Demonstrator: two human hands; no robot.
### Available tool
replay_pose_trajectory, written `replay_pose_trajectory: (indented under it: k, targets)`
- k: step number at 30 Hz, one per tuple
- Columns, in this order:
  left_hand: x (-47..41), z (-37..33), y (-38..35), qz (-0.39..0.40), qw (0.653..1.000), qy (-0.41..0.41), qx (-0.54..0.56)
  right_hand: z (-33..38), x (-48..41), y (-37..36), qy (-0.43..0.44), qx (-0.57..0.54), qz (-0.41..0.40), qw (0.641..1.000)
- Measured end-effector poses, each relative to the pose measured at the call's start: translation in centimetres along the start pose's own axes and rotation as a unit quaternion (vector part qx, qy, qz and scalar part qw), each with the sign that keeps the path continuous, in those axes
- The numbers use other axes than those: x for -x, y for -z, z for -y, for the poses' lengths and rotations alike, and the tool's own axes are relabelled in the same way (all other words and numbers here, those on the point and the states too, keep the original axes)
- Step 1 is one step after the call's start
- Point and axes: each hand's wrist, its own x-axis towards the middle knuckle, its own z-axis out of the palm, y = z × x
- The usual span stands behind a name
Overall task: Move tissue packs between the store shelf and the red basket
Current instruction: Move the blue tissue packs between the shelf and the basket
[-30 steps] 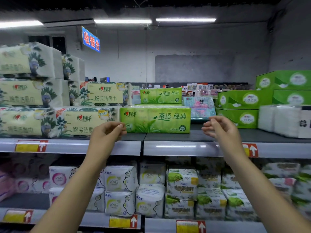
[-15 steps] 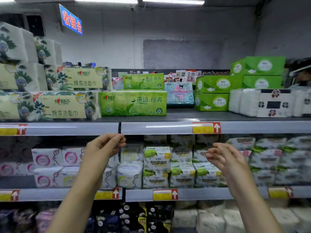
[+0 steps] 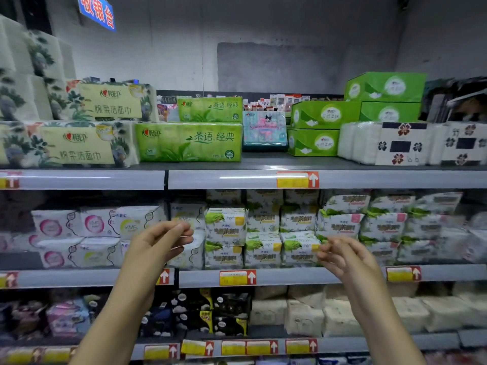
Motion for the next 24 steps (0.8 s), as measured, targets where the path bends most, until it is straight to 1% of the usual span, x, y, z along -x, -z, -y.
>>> replay_pose_trajectory:
  k: [6, 11, 15, 19, 24]
  targets:
    - [0.5, 0.4, 0.7, 0.004, 1.000, 0.016, 0.000, 0.2, 1.3, 0.3, -0.001, 0.002, -0.025, 1.000]
    - [0.7, 1.1, 2.0, -0.009, 1.000, 0.025, -0.001, -0.4, 1.7, -0.5, -0.017, 0.019, -0.011, 1.000]
    - [1.0, 2.6, 2.5, 0.000, 0.998, 0.041, -0.040, -2.4, 2.2, -1.2, -0.037, 0.036, -0.012, 0.999]
    - [1.2, 4.8, 3.2, 0.005, 0.996, 0.076, -0.048, -5.3, 2.5, -1.5, -0.073, 0.050, -0.005, 0.996]
    - [1.3, 8.5, 4.1, 0.028, 0.989, 0.120, -0.084, -9.0, 3.0, -0.8, -0.113, 0.072, -0.033, 0.990]
